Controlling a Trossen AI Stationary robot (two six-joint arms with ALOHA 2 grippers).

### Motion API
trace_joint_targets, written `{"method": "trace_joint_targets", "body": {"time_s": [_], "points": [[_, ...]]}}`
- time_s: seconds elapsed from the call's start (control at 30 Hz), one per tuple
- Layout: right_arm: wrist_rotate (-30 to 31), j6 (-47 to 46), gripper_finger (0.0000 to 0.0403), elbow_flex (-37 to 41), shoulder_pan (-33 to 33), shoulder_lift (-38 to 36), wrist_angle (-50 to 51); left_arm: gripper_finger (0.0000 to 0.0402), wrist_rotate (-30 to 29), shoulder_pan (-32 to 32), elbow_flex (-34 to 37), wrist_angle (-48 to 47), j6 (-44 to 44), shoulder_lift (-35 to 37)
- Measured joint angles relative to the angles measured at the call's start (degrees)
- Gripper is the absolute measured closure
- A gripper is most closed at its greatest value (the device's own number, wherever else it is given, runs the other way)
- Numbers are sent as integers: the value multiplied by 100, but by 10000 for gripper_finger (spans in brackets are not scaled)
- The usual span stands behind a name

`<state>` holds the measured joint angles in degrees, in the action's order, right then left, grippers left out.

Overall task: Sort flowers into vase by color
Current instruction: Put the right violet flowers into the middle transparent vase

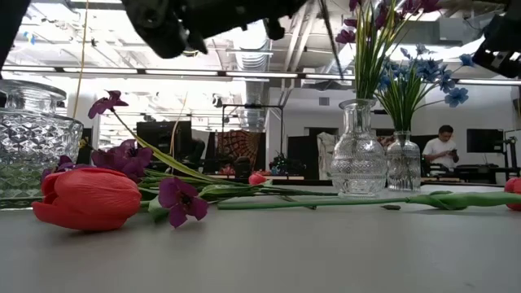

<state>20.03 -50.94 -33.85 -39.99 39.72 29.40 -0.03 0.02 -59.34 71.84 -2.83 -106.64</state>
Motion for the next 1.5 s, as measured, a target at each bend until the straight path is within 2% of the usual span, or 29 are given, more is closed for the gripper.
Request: {"method": "trace_joint_targets", "body": {"time_s": [0.3,0.67,1.17,1.3,1.5], "points": [[0,44,241,335,-2,9,-210,397,-35,71,-482,-22,214,-602],[0,44,241,329,-4,236,-224,385,-229,73,-484,-860,182,-598],[-11,39,241,326,-4,567,-253,380,-258,74,-482,-1277,404,-601],[-15,-4,241,326,-4,564,-335,353,-258,74,-482,-1498,402,-598],[-18,-5,241,326,-4,564,-586,276,-326,74,-480,-1615,435,-598]]}}
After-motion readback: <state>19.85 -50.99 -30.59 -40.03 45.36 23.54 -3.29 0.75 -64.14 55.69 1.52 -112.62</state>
